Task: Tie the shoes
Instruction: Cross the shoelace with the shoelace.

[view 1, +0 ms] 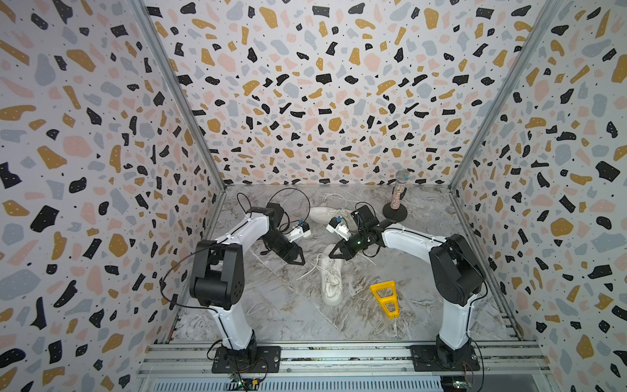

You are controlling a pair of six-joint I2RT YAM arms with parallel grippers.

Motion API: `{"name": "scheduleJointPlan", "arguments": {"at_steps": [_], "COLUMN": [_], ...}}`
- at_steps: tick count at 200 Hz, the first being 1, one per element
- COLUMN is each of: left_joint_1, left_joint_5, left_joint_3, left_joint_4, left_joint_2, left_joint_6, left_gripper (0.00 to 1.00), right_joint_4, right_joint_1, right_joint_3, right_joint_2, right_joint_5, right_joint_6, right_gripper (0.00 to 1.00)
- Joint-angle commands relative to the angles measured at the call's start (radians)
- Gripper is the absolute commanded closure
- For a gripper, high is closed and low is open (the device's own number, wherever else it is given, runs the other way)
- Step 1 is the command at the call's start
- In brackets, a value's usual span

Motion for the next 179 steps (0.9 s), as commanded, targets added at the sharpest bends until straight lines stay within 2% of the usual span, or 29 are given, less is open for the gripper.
{"name": "scheduleJointPlan", "arguments": {"at_steps": [1,26,73,101,179], "left_joint_1": [-0.043,-0.098,-0.153,-0.174,-0.203], "left_joint_5": [-0.118,-0.188,-0.279,-0.28,-0.279], "left_joint_3": [-0.1,-0.188,-0.218,-0.213,-0.235], "left_joint_4": [0.14,0.251,0.326,0.33,0.33], "left_joint_2": [-0.058,-0.099,-0.066,-0.042,-0.023], "left_joint_6": [0.091,0.101,0.093,0.082,0.063], "left_gripper": [0.44,0.46,0.52,0.56,0.56], "right_joint_4": [-0.016,-0.018,-0.016,-0.02,-0.023], "right_joint_1": [-0.005,-0.007,-0.01,-0.011,-0.013], "right_joint_3": [0.032,0.03,0.027,0.029,0.03], "right_joint_2": [-0.017,-0.012,-0.013,-0.016,-0.015], "right_joint_5": [0.0,-0.001,-0.003,-0.002,0.002], "right_joint_6": [-0.002,0.0,0.0,-0.003,-0.006], "right_gripper": [1.0,1.0,1.0,1.0,1.0]}}
